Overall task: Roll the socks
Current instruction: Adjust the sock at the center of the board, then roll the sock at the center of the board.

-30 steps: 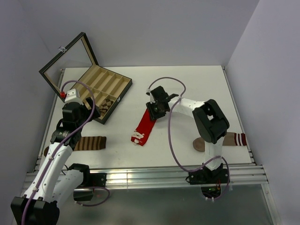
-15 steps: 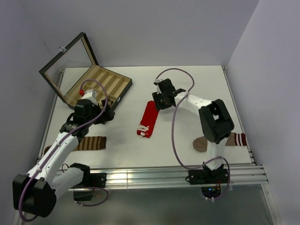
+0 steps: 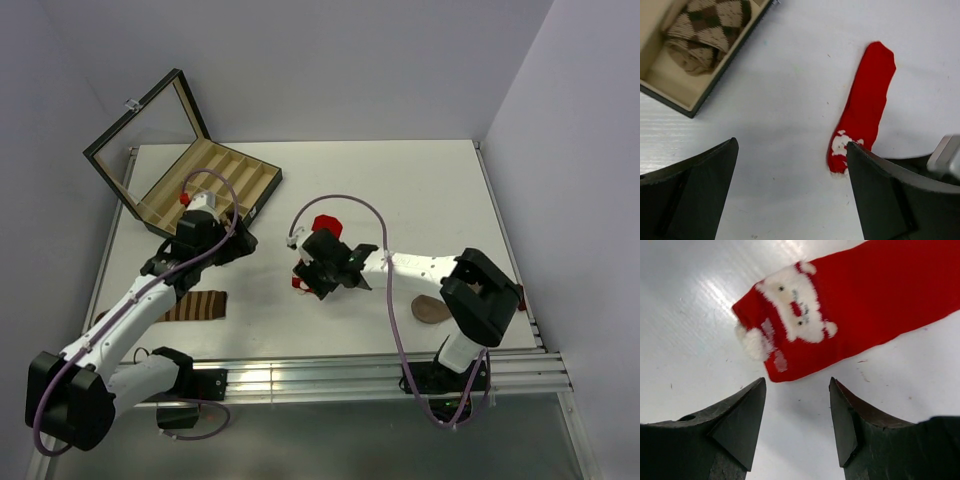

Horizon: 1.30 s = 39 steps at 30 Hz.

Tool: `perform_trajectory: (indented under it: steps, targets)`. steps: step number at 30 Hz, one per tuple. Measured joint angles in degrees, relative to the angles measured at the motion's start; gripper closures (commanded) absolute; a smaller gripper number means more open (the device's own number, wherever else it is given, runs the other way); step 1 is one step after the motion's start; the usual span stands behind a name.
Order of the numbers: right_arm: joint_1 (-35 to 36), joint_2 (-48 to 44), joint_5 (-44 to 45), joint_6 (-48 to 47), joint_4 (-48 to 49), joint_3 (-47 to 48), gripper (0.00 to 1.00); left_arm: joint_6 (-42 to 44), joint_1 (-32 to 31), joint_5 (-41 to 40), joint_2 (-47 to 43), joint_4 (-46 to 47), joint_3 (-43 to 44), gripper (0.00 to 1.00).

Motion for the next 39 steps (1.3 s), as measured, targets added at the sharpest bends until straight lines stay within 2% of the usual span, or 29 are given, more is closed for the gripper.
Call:
perform_trajectory:
  steps: [10,20,23,25,26,28,29,31,39]
  targets:
    - [8.35,4.15,7.02,-3.76,3.28,-0.72,0.39,-1.49,0.26,-8.90,-5.01,-2.82,0.09,0.05]
    - [8.90,8.61,10.69,-5.25,5.99,2.10,0.42,-1.88,0.37,-9.81,-5.81,-3.63,0.00,0.05]
    - [9.01,9.53,11.39,-5.64,6.75,2.71,0.49,-1.92,0.37,-9.84,-6.08,-3.69,-0.28,0.05]
    - [9.01,10.21,11.74,-5.84,7.04,3.28,0.61,-2.14,0.37,-9.84,-6.27,-3.93,-0.42,0.05]
    - [9.01,10.64,11.93,-5.92,7.26,3.63,0.70,-2.29,0.37,-9.81,-6.36,-4.00,-0.42,0.05]
    - [9.07,11.37,11.82,-5.79,7.48,4.22,0.81,-2.71,0.37,-9.81,-6.80,-4.00,-0.50,0.06]
    - [9.11,11.65,11.69,-5.84,7.45,4.48,0.91,-2.75,0.37,-9.81,-7.08,-3.98,-0.61,0.06]
    - [9.14,11.93,10.86,-5.57,7.21,5.03,0.98,-2.86,0.37,-9.79,-7.61,-4.00,-0.92,0.06]
    - [6.43,13.40,-3.61,0.57,4.11,10.32,1.00,-3.28,0.37,-7.98,-7.76,-3.48,-3.17,0.06]
